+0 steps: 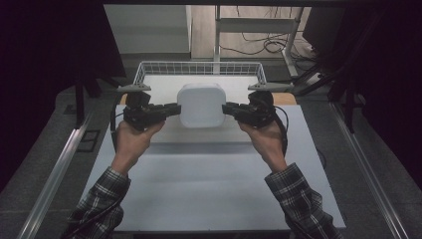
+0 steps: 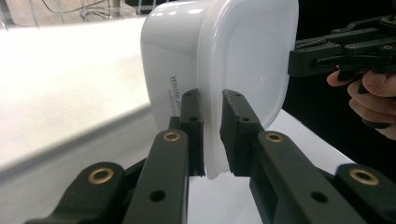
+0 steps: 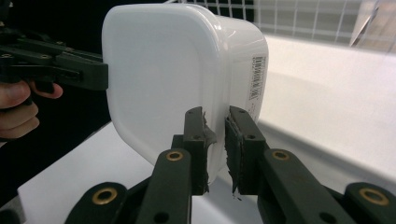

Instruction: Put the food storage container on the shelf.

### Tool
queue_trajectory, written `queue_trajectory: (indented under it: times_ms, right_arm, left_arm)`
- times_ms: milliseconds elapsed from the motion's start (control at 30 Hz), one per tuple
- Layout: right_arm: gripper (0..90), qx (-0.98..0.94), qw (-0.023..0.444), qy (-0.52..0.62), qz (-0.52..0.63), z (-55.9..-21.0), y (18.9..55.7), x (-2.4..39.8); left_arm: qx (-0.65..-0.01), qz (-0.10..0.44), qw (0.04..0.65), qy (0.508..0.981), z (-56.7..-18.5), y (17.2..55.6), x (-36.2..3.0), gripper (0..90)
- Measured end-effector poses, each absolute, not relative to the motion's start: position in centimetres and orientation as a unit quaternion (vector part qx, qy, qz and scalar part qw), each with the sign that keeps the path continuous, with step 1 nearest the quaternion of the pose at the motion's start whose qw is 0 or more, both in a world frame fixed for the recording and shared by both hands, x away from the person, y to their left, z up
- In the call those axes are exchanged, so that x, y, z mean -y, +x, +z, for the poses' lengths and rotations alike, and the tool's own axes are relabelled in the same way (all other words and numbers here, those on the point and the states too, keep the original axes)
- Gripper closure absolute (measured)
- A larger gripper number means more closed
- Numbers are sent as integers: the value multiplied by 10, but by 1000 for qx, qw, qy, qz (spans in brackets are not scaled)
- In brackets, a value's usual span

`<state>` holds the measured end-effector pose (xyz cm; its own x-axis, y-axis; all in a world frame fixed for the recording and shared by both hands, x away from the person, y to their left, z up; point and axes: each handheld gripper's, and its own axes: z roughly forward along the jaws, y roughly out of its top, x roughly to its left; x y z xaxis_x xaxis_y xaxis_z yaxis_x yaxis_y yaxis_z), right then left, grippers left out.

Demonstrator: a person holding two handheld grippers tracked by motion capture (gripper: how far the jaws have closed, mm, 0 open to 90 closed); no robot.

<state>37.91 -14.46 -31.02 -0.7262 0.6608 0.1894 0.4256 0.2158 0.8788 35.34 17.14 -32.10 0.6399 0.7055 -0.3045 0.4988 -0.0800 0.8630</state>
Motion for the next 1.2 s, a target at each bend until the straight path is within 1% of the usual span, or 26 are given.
queue_trajectory:
  times_ms: [267,467,667,833,967,1200]
  right_arm:
    - [777,-759,116,370,522,-297,405,140]
    - [775,-758,107,382,518,-295,422,136]
    - [770,-757,98,390,515,-297,430,132]
    - [749,-754,97,397,515,-299,438,129]
    - [698,-753,100,395,517,-298,440,126]
    - [663,-756,109,395,510,-297,444,121]
  left_arm:
    - [-423,102,533,726,-304,380,-172,799]
    - [-438,93,535,717,-307,395,-175,791]
    - [-447,102,530,714,-311,401,-174,769]
    - [-442,102,534,714,-312,404,-173,707]
    - [-441,107,531,716,-311,407,-172,649]
    - [-446,109,529,714,-312,414,-169,591]
